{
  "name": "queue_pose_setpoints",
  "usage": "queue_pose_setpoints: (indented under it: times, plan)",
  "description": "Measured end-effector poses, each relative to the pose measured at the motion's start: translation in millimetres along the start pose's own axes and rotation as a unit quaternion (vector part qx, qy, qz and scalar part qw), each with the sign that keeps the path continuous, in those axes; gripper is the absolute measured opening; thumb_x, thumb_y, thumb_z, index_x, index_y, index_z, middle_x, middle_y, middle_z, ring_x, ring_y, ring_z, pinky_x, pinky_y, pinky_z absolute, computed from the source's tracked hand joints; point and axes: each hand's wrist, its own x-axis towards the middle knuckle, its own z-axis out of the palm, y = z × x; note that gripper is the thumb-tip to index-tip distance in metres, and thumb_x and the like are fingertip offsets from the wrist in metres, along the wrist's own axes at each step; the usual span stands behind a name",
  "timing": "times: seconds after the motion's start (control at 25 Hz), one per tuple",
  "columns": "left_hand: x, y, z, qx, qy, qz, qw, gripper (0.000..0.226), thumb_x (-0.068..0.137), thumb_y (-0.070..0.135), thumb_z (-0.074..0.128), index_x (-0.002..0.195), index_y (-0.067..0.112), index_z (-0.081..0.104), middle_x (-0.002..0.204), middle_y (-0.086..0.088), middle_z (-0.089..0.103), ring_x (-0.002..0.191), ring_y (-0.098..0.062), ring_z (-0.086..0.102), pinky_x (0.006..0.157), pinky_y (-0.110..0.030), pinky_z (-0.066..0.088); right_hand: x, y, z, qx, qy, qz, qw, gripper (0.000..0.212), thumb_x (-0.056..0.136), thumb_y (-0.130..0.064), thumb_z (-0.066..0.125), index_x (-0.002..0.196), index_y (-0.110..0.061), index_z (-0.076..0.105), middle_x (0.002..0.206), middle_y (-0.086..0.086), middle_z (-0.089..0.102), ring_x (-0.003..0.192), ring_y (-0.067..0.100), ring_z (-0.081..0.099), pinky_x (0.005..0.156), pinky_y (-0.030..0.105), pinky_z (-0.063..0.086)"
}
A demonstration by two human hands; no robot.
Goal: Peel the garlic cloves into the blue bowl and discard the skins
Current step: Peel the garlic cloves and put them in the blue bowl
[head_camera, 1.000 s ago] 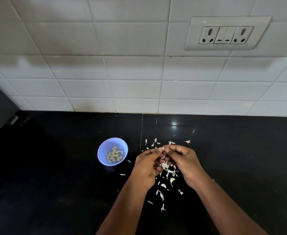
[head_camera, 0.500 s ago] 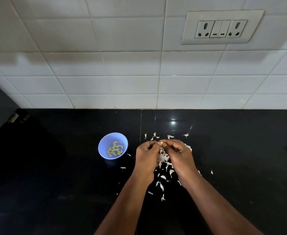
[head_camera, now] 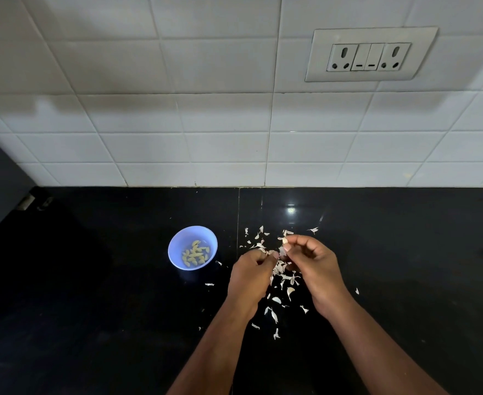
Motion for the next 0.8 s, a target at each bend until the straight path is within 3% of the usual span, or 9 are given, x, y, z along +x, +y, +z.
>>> queue_pose_setpoints:
  times: [0.12, 0.24, 0.32, 0.44, 0.52, 0.68, 0.8]
  plan:
    - [-1.5, 9.8, -0.3, -0.05, 0.009, 0.009, 0.999, 0.016, 0.101, 0.041, 0.064, 0.1, 0.026, 0.07, 0.096, 0.005, 0.071, 0.08, -0.008, 0.064, 0.061, -0.029, 0.055, -1.2, -5.2, -5.7, -0.115, -0.029, -0.049, 0.992, 0.013, 0.094, -0.009, 0.075, 0.103, -0.018, 0.079, 0.094, -0.002, 0.079, 0.088, 0.005, 0.074, 0.077, 0.014, 0.054]
    - [-3.1, 17.8, 2.5, -0.137, -0.028, -0.013, 0.99, 0.027, 0.102, 0.041, 0.066, 0.1, 0.015, 0.075, 0.086, 0.007, 0.073, 0.076, -0.009, 0.065, 0.058, -0.029, 0.054, 0.8, -6.5, -9.8, -0.208, -0.029, -0.083, 0.974, 0.017, 0.092, -0.008, 0.076, 0.099, -0.024, 0.08, 0.095, -0.011, 0.078, 0.092, 0.001, 0.072, 0.08, 0.012, 0.052]
    - [-4.7, 18.8, 4.9, -0.175, -0.049, -0.026, 0.983, 0.022, 0.102, 0.031, 0.068, 0.102, 0.01, 0.075, 0.086, 0.004, 0.073, 0.074, -0.009, 0.064, 0.055, -0.027, 0.052, 1.0, -6.5, -9.9, -0.228, -0.021, -0.097, 0.969, 0.022, 0.09, -0.003, 0.075, 0.098, -0.023, 0.079, 0.097, -0.009, 0.077, 0.094, 0.002, 0.072, 0.081, 0.012, 0.052]
    - [-5.7, 18.1, 5.4, -0.229, -0.048, -0.03, 0.972, 0.011, 0.1, 0.02, 0.071, 0.1, 0.011, 0.077, 0.083, 0.001, 0.073, 0.072, -0.009, 0.063, 0.052, -0.025, 0.051, 1.5, -7.8, -7.4, -0.13, -0.008, -0.054, 0.99, 0.018, 0.092, -0.004, 0.074, 0.101, -0.019, 0.079, 0.095, 0.004, 0.078, 0.094, 0.011, 0.074, 0.083, 0.019, 0.057]
    - [-5.6, 18.2, 5.8, -0.206, -0.034, -0.006, 0.978, 0.007, 0.099, 0.016, 0.071, 0.098, 0.012, 0.078, 0.082, 0.001, 0.074, 0.073, -0.007, 0.063, 0.052, -0.025, 0.051, 2.9, -10.3, -6.9, -0.064, -0.006, -0.017, 0.998, 0.012, 0.093, -0.01, 0.077, 0.103, -0.016, 0.08, 0.095, 0.009, 0.078, 0.092, 0.018, 0.075, 0.084, 0.024, 0.059]
    - [-7.0, 20.4, 10.8, -0.216, -0.009, 0.028, 0.976, 0.01, 0.1, 0.01, 0.069, 0.095, 0.007, 0.077, 0.078, -0.005, 0.074, 0.072, -0.008, 0.068, 0.051, -0.026, 0.051, 3.1, -11.0, -2.1, -0.051, -0.007, 0.007, 0.999, 0.007, 0.094, -0.013, 0.075, 0.097, -0.011, 0.081, 0.084, 0.008, 0.079, 0.074, 0.013, 0.071, 0.077, 0.028, 0.057]
    - [-5.9, 22.8, 13.6, -0.299, -0.009, -0.012, 0.954, 0.009, 0.1, 0.007, 0.068, 0.098, 0.004, 0.076, 0.084, -0.012, 0.075, 0.076, -0.015, 0.072, 0.051, -0.026, 0.051, 3.3, -8.8, 3.3, 0.012, 0.004, 0.019, 1.0, 0.01, 0.096, -0.007, 0.071, 0.097, -0.006, 0.08, 0.091, 0.014, 0.079, 0.079, 0.014, 0.071, 0.08, 0.029, 0.058]
